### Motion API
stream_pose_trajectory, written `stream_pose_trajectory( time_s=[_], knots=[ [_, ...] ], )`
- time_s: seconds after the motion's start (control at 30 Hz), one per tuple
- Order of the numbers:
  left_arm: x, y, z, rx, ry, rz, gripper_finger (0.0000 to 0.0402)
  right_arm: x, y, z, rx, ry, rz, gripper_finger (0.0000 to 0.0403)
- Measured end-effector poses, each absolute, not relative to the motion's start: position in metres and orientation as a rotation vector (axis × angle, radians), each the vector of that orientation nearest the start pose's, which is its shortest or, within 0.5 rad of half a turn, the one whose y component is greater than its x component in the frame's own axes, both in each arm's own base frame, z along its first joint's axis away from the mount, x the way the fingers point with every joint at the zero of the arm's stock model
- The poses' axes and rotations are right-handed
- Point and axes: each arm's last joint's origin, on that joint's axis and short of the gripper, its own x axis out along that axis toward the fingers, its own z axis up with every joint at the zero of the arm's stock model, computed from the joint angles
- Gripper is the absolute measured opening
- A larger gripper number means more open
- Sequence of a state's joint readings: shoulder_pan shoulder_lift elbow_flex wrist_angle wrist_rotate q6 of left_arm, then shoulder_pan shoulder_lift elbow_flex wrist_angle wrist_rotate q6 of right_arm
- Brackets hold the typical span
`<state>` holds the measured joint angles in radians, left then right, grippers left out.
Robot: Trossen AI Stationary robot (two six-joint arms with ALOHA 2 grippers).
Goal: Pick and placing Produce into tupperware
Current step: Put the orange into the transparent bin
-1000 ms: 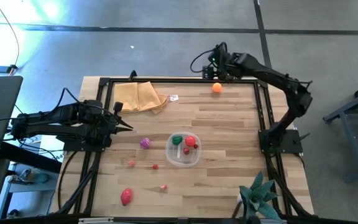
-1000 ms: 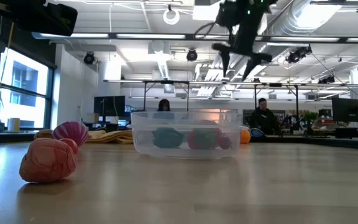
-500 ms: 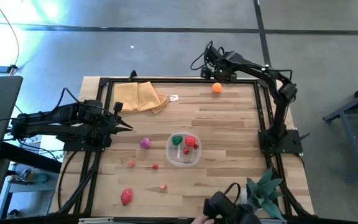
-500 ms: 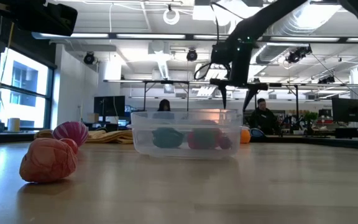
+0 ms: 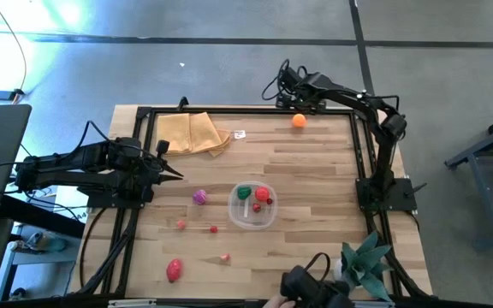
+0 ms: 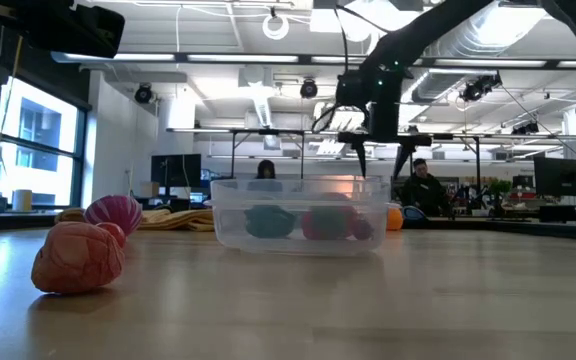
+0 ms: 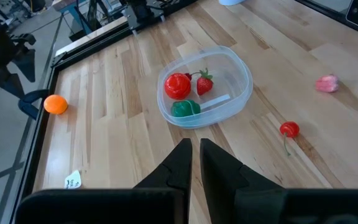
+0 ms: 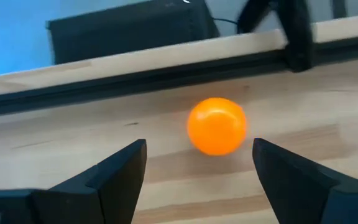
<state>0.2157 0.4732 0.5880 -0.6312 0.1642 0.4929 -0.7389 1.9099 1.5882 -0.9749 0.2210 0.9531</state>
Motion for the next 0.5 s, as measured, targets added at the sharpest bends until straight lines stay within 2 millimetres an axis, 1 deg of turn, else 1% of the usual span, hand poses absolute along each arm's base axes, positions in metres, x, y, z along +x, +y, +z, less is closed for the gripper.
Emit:
stream_pose_trajectory(
  time_s=[0.27, 0.4, 0.5],
  knots=[
    [0.104, 0.018, 0.264, 0.385, 0.507, -0.075, 0.0024, 0.268, -0.270, 0.235, 1.118, 0.893, -1.431, 0.0284],
    [0.104, 0.018, 0.264, 0.384, 0.507, -0.075, 0.0024, 0.270, -0.275, 0.223, 1.124, 0.942, -1.414, 0.0284],
    [0.104, 0.018, 0.264, 0.385, 0.507, -0.075, 0.0024, 0.272, -0.279, 0.215, 1.148, 0.941, -1.397, 0.0284]
  ],
)
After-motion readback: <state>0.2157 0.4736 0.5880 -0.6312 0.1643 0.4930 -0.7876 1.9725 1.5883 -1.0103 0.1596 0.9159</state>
